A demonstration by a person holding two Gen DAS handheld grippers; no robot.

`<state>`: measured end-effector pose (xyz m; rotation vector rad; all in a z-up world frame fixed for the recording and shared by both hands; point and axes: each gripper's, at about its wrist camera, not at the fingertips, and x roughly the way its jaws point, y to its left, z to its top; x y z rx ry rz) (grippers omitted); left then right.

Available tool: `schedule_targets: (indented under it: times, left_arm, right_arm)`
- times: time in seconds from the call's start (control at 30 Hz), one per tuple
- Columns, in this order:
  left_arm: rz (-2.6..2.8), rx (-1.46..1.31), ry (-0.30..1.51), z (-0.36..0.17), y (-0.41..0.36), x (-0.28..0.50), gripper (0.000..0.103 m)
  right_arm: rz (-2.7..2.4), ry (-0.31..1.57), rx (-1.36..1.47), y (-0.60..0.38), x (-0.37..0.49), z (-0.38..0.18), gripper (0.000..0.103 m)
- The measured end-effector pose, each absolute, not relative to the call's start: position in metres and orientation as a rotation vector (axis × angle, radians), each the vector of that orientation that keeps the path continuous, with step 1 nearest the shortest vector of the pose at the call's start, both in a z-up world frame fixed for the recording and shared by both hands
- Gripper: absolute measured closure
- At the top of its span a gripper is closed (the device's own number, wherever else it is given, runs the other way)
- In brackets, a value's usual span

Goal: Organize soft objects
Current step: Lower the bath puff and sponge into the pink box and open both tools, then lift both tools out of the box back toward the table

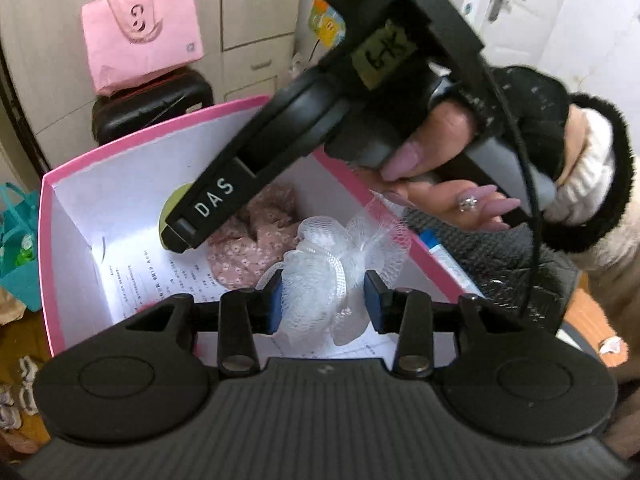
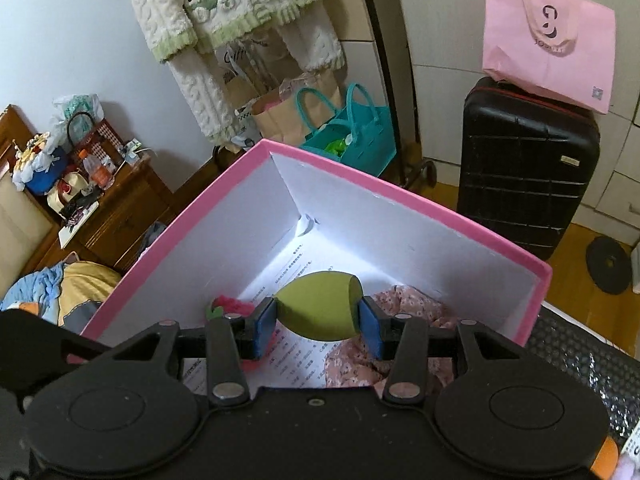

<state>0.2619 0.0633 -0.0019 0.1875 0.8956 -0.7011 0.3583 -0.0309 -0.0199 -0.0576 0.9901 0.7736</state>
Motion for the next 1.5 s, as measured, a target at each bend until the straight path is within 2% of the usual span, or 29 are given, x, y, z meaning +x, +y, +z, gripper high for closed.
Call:
schedule_targets:
  times: [0.03,0.07,0.1,0.13,0.63,1.2,1.5]
  left_arm:
    - [-0.689,0.196,0.905,-0.005,0.062,0.265,0.055]
    - [-0.676,0.209,0.914,-0.01,0.06,0.267,0.045]
    - [-0.672,0.215,0.917,-0.013,0.059,0.268,0.038]
    - [-0.666,0.225,0.921,-0.016,0.058,0.267,0.036]
    - [-0.543,0.322,0.809,0.026,0.091,0.223,0.028]
    - [-0.534,0.413,0.7,0.059,0.067,0.147,0.019]
    - [-0.589,0.396,0.683,0.065,0.046,0.116,0.016]
  right_arm:
    - [0.768,0.992,-0.061,-0.03,0.361,-0.021,0.048]
    - [0.766,0.992,-0.064,-0.029,0.363,-0.022,0.047]
    - [0.763,0.992,-0.06,-0.029,0.365,-0.022,0.04]
    - [0.758,0.995,-0.053,-0.03,0.366,-0.022,0.037]
    - [0.777,0.811,-0.079,-0.076,0.295,0.035,0.037]
    - [0.795,0.645,-0.187,-0.112,0.196,0.075,0.034]
    - [0.764,0.575,-0.186,-0.15,0.158,0.078,0.034]
